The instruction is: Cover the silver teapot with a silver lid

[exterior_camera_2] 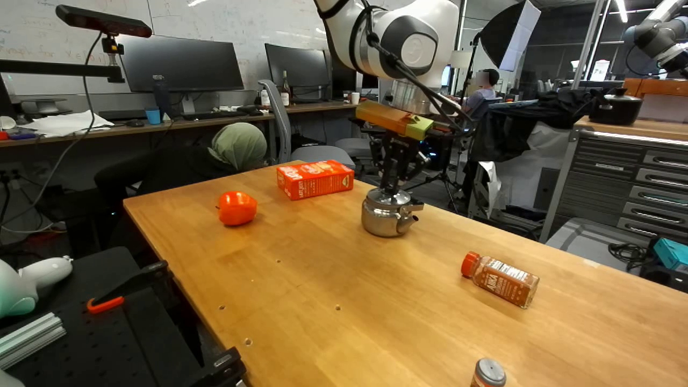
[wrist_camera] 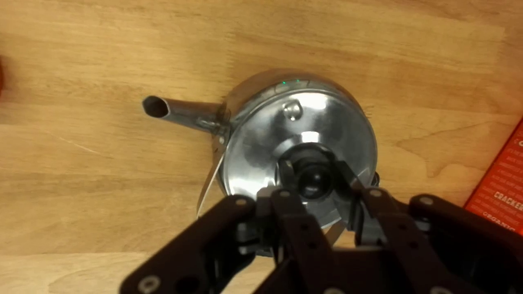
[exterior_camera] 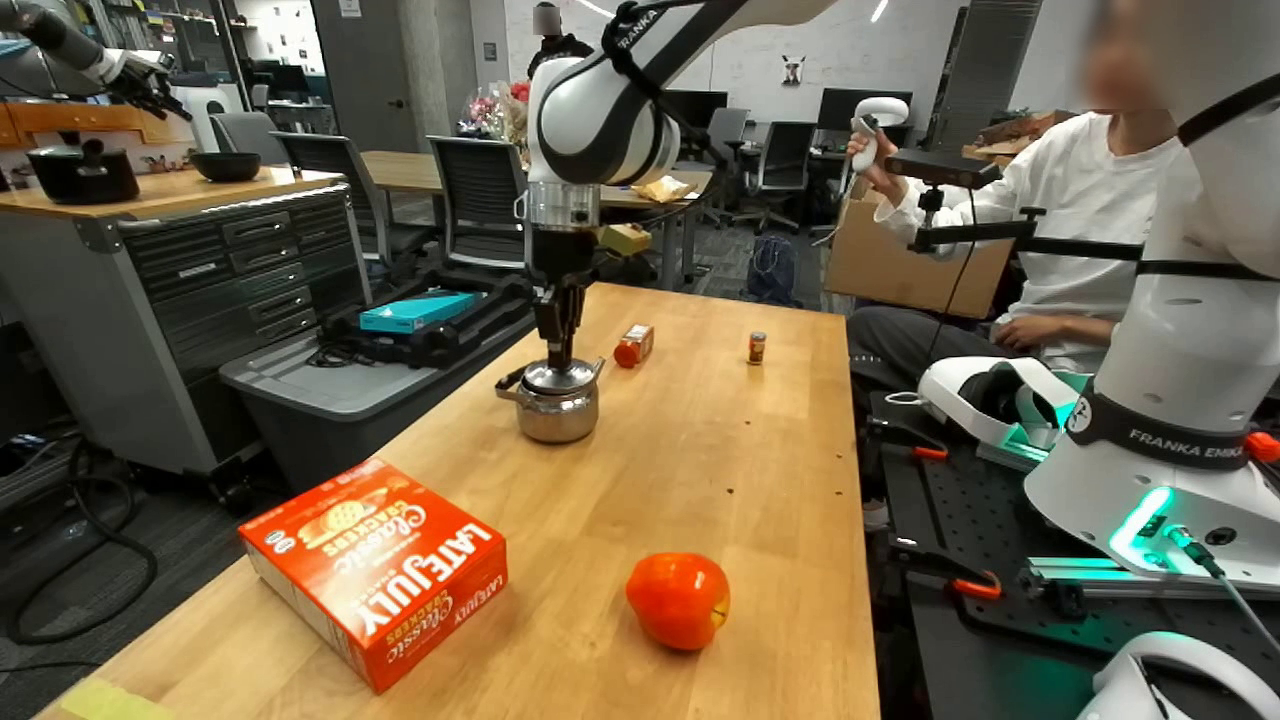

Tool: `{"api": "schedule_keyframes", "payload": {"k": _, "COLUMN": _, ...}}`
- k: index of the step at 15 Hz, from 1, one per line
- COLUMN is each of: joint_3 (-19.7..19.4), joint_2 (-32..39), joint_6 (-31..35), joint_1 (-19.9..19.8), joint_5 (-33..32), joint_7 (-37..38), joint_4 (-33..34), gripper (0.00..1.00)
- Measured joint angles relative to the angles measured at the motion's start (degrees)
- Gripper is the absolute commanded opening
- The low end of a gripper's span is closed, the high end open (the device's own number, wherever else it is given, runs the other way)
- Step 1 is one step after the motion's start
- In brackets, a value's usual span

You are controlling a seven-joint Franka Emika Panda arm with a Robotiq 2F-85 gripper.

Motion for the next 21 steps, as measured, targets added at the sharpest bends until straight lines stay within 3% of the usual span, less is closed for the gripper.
{"api": "schedule_keyframes", "payload": {"k": 21, "joint_3": 1.1, "joint_2": 0.0, "joint_6": 1.2, "joint_1": 0.0, "joint_5": 2.9, "joint_7": -1.0, "joint_4": -0.1, "gripper": 0.1}}
